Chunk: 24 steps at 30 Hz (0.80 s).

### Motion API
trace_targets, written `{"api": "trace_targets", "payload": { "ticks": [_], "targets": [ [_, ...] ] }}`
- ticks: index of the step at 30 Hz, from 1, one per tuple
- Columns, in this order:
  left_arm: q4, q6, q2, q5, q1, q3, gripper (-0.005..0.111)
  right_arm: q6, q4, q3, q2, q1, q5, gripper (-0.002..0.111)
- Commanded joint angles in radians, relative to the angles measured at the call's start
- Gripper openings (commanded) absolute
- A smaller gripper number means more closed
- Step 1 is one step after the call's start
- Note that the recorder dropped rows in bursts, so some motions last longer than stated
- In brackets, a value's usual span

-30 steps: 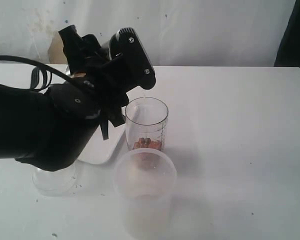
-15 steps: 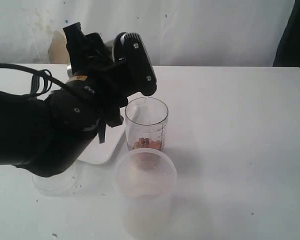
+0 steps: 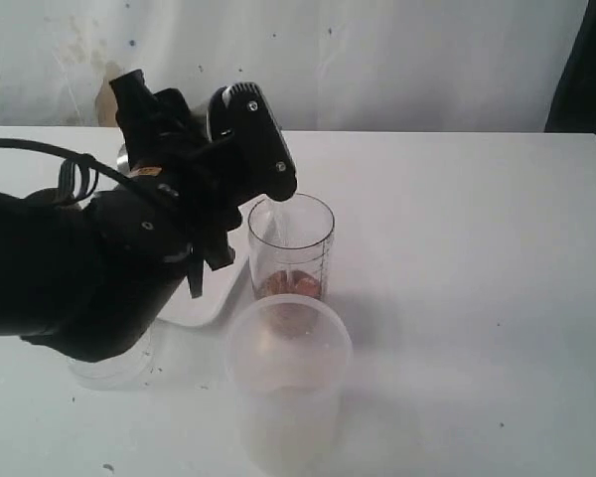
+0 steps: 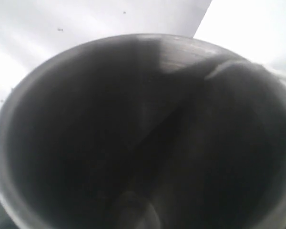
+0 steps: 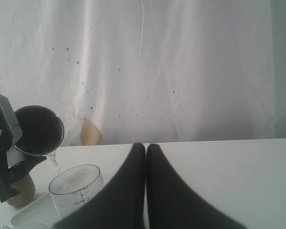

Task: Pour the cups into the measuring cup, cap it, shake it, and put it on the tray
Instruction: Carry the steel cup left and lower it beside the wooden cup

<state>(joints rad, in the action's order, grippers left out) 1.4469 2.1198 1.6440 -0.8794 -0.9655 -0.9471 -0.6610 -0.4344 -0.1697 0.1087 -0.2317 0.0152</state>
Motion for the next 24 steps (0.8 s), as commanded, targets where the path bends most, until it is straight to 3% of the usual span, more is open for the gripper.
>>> {"api": "trace_targets", "payload": {
  "ticks": [1, 7, 15, 24],
  "targets": [
    [0.129, -0.006, -0.010, 0.000, -0.001, -0.071, 0.000, -0.004, -0.009, 0.002, -0.006, 0.006, -0.009, 0.000],
    [0.298, -0.003, -0.019, 0.127, 0.021, -0.150, 0.000, -0.004, -0.009, 0.002, -0.006, 0.006, -0.009, 0.000],
    [0.298, -0.156, -0.124, 0.286, 0.108, -0.104, 0.000, -0.004, -0.009, 0.002, -0.006, 0.006, -0.009, 0.000],
    [0.298, -0.409, -0.297, 0.730, 0.362, 0.053, 0.000, -0.004, -0.009, 0.002, -0.006, 0.006, -0.009, 0.000]
  ]
}}
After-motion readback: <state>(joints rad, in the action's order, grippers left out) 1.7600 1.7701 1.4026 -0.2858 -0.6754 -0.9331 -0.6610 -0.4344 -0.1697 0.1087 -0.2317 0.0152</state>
